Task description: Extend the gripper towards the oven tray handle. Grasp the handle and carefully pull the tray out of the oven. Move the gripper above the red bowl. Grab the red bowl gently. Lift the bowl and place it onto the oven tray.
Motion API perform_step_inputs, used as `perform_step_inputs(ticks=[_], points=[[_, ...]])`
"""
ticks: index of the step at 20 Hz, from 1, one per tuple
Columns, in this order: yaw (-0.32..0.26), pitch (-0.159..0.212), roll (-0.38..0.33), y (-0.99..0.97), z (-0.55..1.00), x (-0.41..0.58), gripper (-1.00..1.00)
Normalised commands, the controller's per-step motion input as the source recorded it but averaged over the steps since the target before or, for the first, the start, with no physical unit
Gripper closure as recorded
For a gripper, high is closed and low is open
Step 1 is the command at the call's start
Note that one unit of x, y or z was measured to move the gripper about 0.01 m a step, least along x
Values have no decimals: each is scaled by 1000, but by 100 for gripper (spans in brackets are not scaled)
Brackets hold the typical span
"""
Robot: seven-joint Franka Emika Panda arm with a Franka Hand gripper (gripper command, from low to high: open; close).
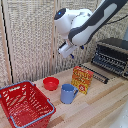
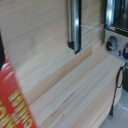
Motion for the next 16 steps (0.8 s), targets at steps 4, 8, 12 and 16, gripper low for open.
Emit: perform_step_inputs(ticks=[4,8,12,16], points=[[49,-13,-292,-617,-14,-41,-100],[68,-35,-223,-604,-203,13,-100],[56,-46,-204,-625,-225,105,-100],[54,-38,-190,-654,-212,150,-100]])
